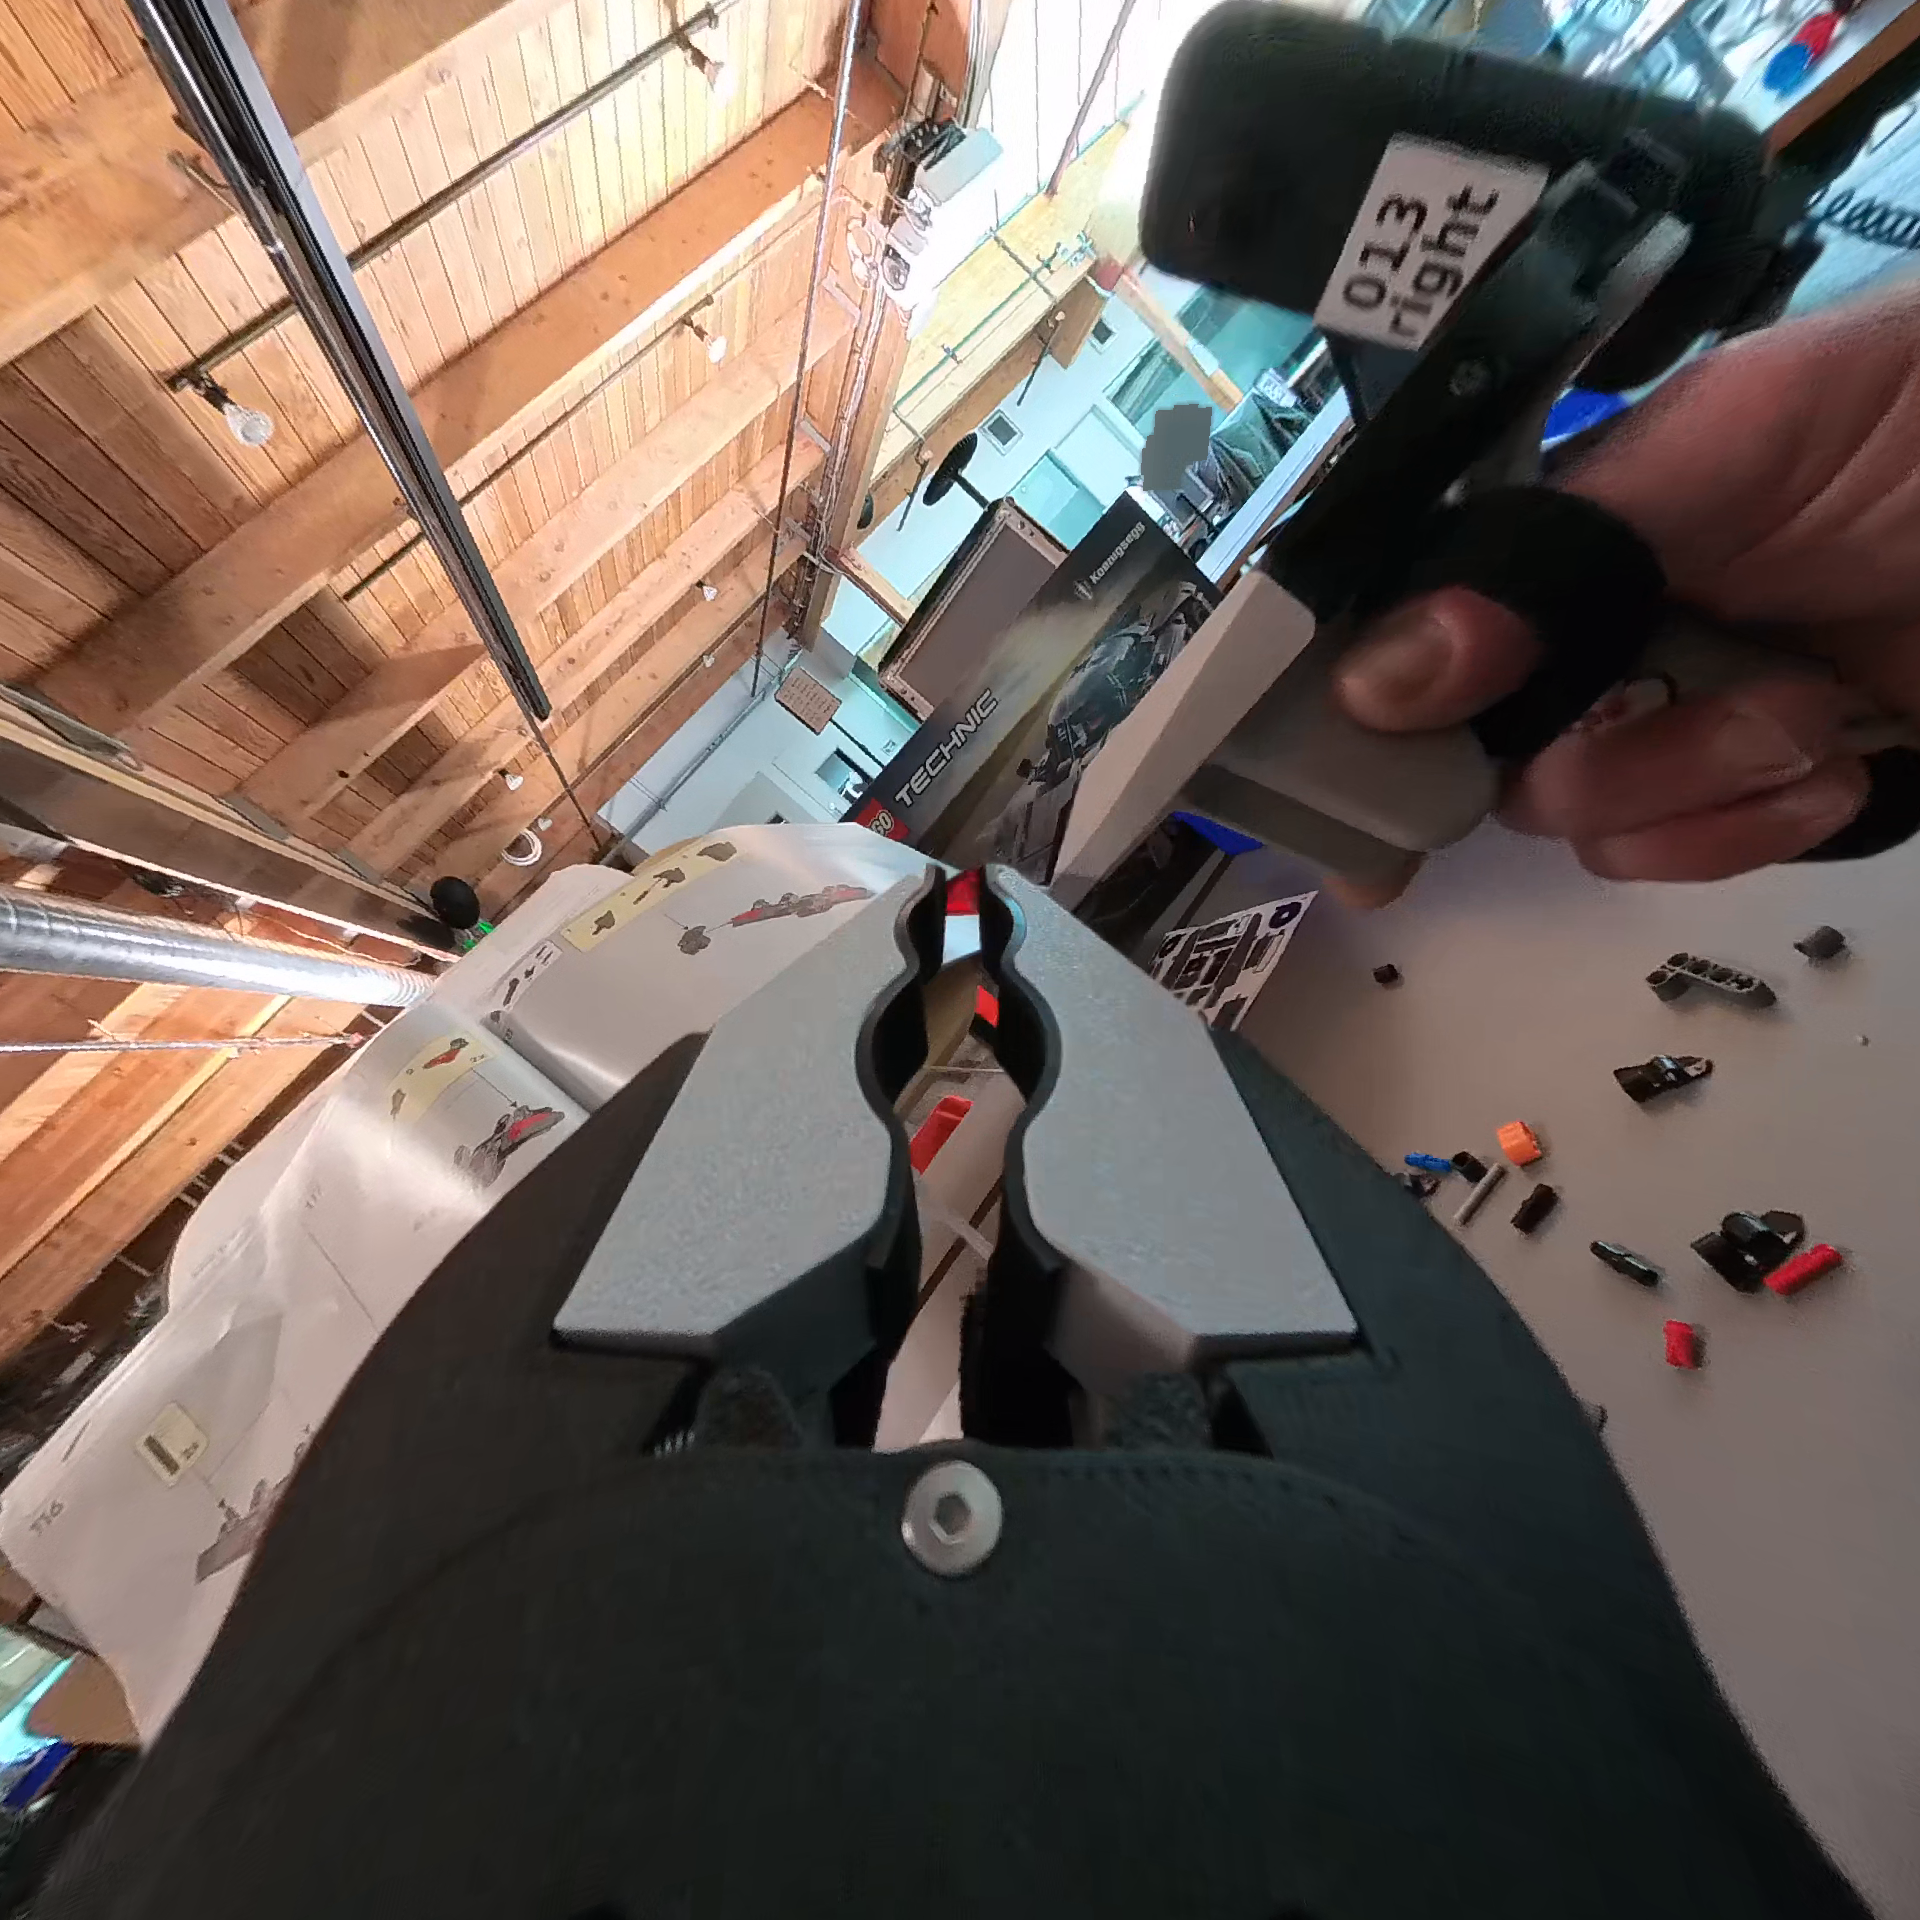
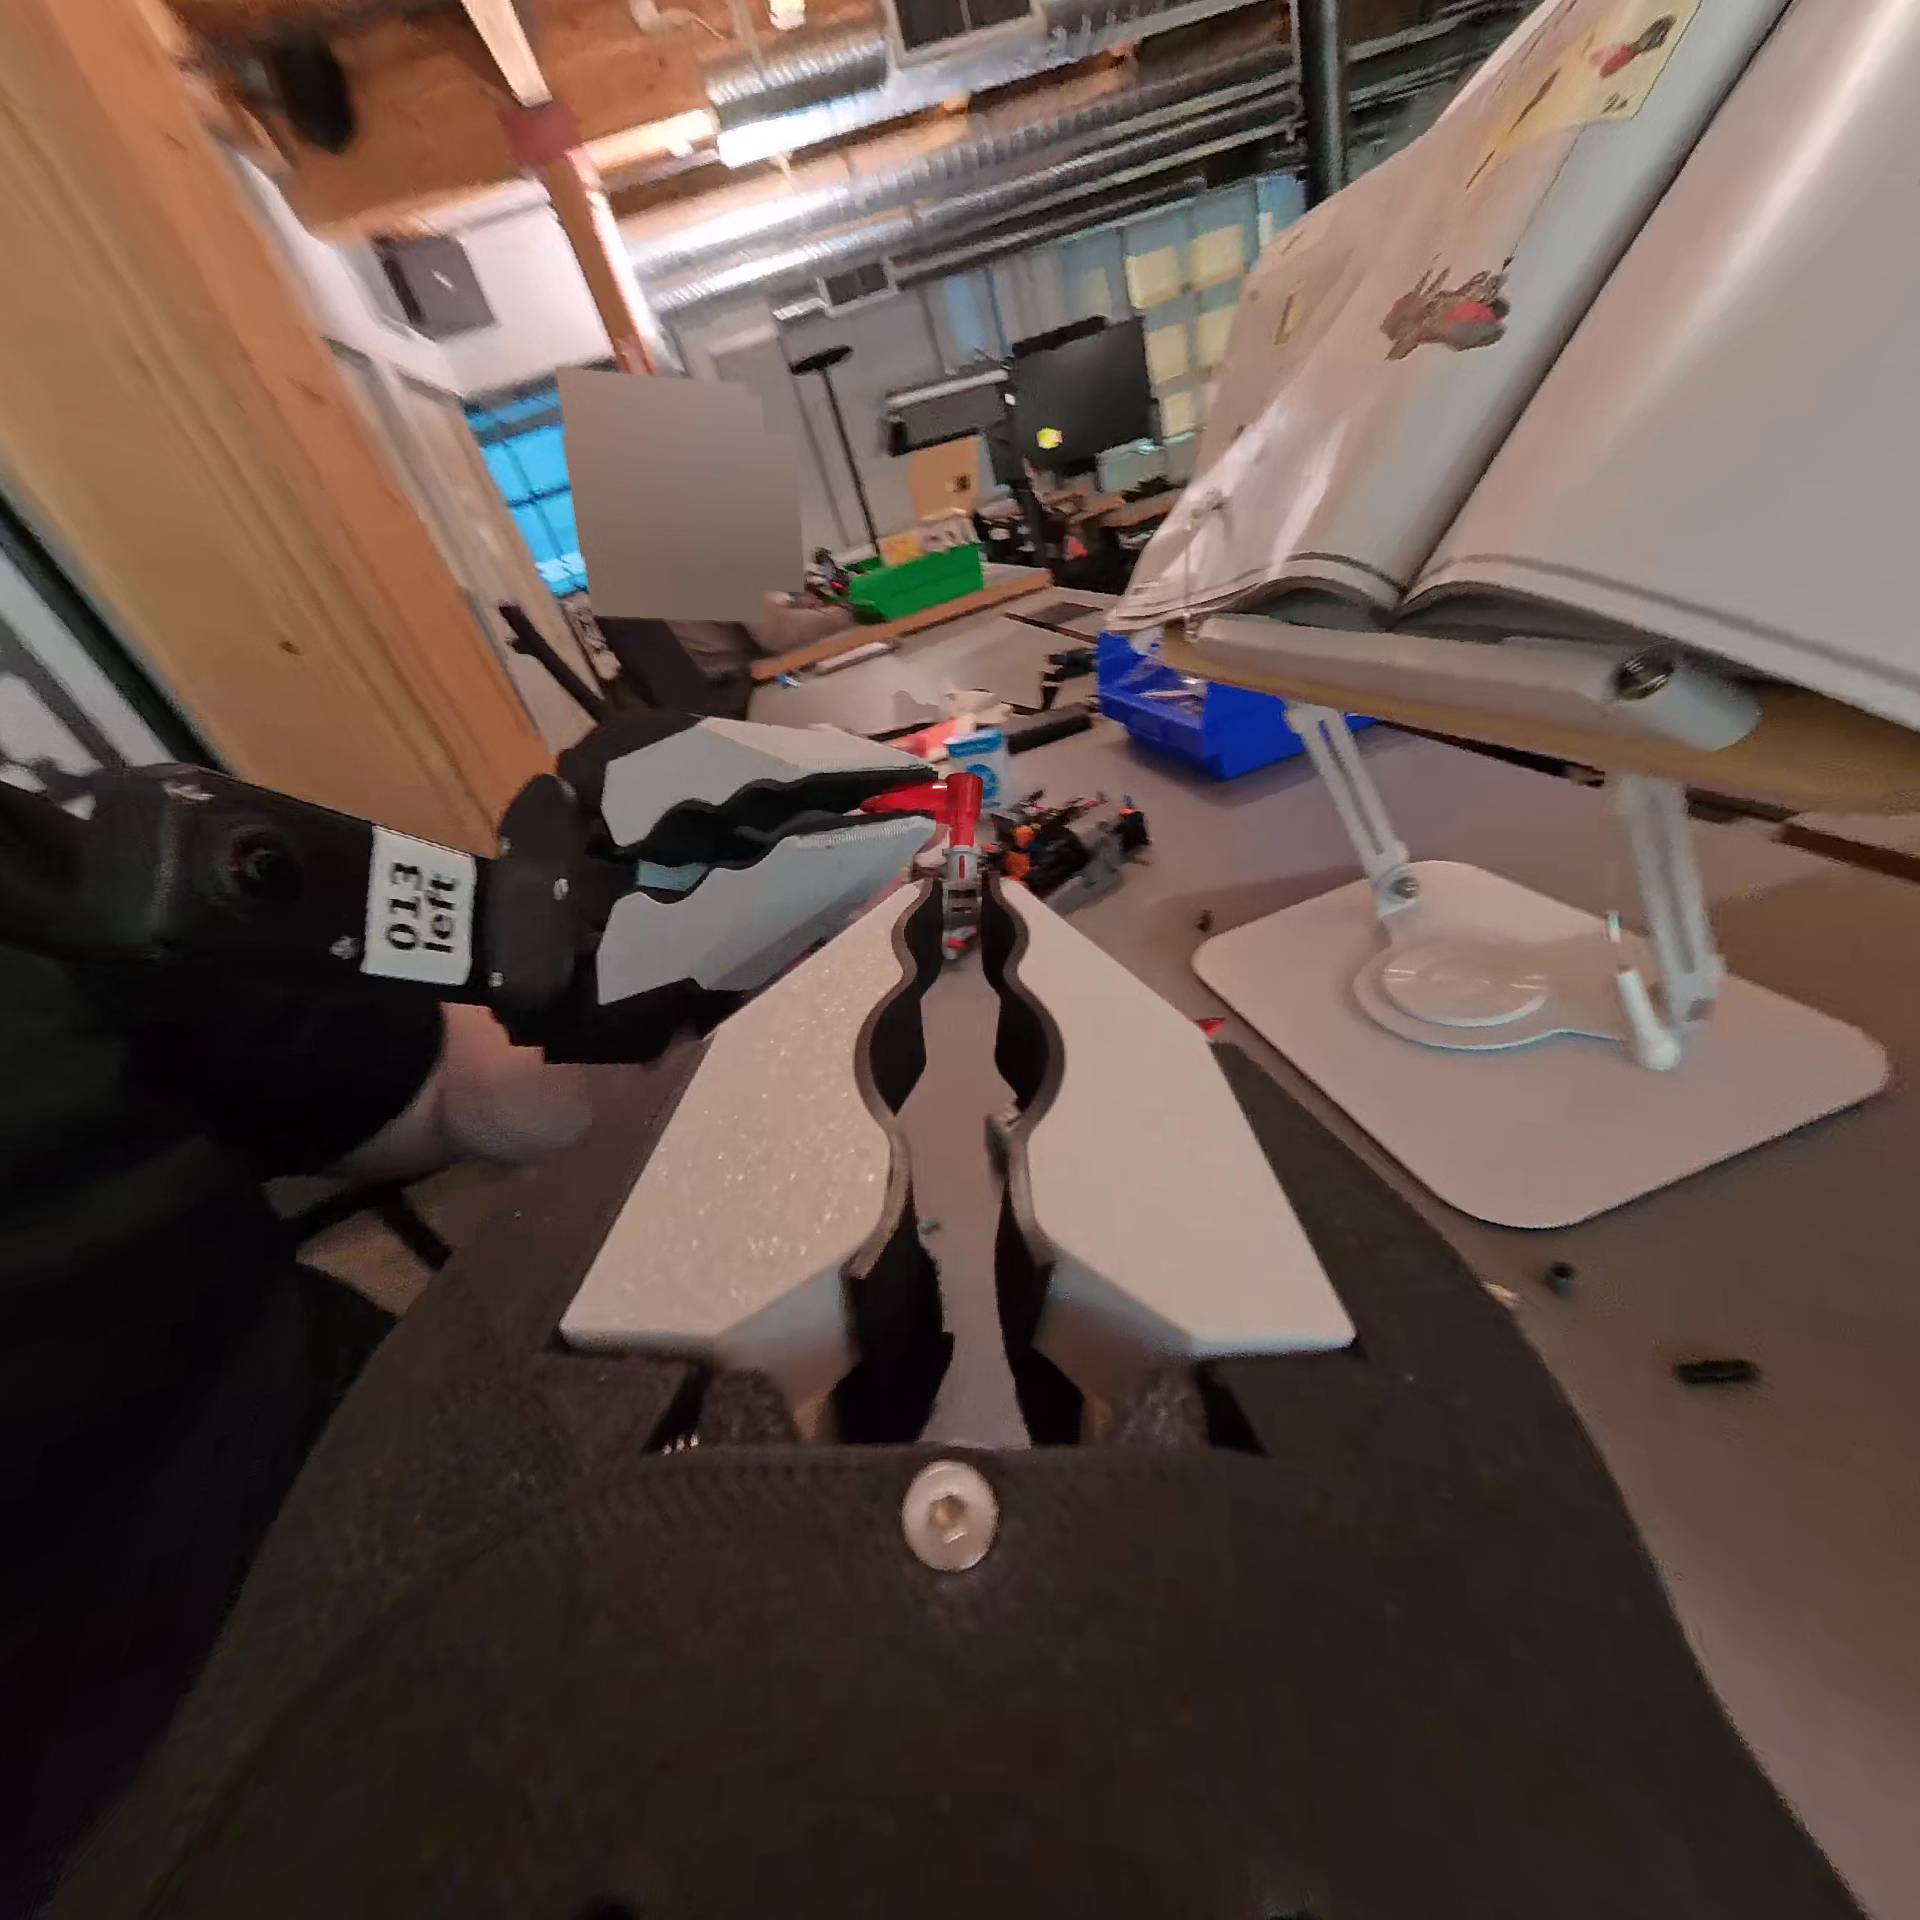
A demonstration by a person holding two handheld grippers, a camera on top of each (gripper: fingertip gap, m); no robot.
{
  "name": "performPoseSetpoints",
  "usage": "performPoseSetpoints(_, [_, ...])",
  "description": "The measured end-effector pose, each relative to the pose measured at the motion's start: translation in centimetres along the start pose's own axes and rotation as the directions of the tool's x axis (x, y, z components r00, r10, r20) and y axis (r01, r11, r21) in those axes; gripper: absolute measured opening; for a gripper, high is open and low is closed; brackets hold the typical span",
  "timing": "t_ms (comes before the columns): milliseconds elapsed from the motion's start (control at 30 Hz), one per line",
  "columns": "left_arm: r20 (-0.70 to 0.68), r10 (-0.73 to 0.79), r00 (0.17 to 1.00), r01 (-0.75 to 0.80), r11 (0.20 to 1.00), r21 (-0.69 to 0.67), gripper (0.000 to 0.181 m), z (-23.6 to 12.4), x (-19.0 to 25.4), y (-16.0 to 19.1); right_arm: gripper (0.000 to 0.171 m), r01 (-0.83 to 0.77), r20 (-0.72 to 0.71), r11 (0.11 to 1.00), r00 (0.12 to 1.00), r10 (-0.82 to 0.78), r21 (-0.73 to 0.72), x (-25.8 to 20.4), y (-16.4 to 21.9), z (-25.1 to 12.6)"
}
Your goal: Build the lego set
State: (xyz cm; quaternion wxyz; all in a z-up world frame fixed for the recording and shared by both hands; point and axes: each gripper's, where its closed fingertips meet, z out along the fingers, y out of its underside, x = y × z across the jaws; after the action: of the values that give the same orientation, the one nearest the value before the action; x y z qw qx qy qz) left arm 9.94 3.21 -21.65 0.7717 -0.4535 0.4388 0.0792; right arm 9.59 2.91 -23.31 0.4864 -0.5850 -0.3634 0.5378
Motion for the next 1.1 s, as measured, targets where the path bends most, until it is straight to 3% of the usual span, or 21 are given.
performPoseSetpoints(467, [0.013, 0.05, 0.999, -0.049, 0.998, -0.039, 0.003, 0.0, -0.2, 0.7, 0.004, 0.147, -0.164, 0.986, 0.974, -0.157, -0.074, 0.5, 0.1, 0.3])
performPoseSetpoints(633, [0.018, 0.084, 0.996, -0.083, 0.995, -0.059, 0.003, 0.0, 0.0, 1.0, 0.004, 0.132, -0.173, 0.988, 0.974, -0.145, -0.081, 0.7, 0.3, 0.4])
performPoseSetpoints(933, [0.01, 0.15, 0.989, -0.147, 0.981, -0.124, 0.003, 0.3, 0.1, 1.7, 0.003, 0.311, -0.285, 0.93, 0.89, -0.357, -0.196, 1.4, 0.5, 0.4])
performPoseSetpoints(1100, [0.002, 0.145, 0.989, -0.143, 0.977, -0.156, 0.003, 0.4, 0.4, 2.4, 0.003, 0.318, -0.291, 0.922, 0.88, -0.374, -0.223, 1.9, 0.9, 0.5])
